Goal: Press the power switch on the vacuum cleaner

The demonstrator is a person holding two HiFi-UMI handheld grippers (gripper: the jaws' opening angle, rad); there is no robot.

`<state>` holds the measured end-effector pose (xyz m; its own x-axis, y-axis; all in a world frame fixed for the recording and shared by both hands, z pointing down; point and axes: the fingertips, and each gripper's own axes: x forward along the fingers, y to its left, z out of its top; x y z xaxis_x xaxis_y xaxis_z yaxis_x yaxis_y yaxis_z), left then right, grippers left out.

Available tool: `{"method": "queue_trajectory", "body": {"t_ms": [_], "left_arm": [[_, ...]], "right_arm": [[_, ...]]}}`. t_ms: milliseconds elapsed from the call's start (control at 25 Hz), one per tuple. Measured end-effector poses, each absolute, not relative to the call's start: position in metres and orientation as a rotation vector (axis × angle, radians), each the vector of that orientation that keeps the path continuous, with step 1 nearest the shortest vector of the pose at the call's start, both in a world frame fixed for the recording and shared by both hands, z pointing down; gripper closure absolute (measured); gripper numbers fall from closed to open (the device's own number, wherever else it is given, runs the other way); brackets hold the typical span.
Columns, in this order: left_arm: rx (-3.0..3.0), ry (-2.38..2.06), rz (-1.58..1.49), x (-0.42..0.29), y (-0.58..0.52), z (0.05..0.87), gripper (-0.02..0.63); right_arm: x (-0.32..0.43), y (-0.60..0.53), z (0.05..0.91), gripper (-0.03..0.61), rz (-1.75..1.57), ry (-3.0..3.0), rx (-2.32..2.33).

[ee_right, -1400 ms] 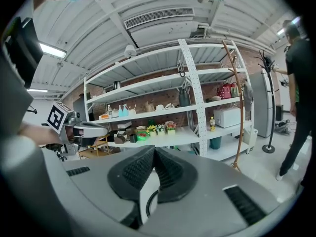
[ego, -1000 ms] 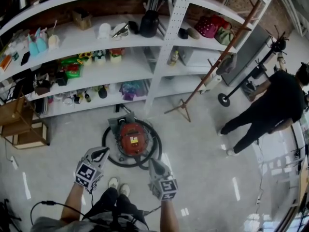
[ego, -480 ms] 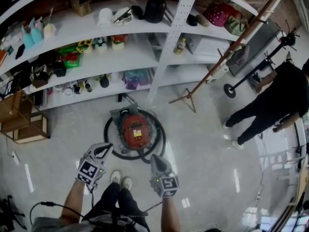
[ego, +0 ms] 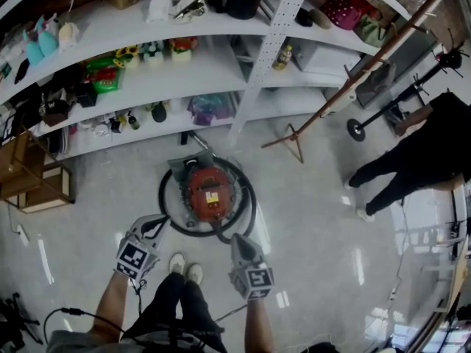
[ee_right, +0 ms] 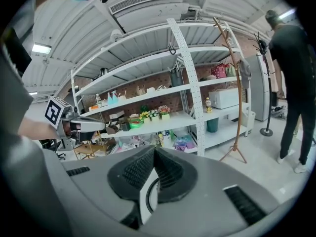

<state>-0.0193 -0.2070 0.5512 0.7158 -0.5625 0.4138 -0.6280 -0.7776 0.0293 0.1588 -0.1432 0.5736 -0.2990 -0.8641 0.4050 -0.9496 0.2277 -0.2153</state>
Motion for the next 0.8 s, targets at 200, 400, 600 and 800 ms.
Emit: {"method": "queue_trajectory", "body": {"t_ms": [200, 400, 600, 800], "left_arm": [[2.741, -0.961, 0.576, -0.017, -0.219, 0.570, 0.621], [2.736, -0.953, 0.593, -0.017, -0.230, 0.589, 0.621], [2.709, -0.951, 0.606, -0.016, -0.237, 0.613, 0.621], [2.702, -0.936, 0.627, -0.014, -0.245, 0.642, 0.621]], "right_arm": [[0.163, -0.150, 0.601, 0.566, 0.685, -2.268, 1.719], [0.163, -0.157, 0.630, 0.566, 0.726, -2.258, 1.722], [0.164, -0.167, 0.651, 0.566, 0.746, -2.255, 1.719], [0.170, -0.174, 0.673, 0.566, 0.746, -2.242, 1.701]]}}
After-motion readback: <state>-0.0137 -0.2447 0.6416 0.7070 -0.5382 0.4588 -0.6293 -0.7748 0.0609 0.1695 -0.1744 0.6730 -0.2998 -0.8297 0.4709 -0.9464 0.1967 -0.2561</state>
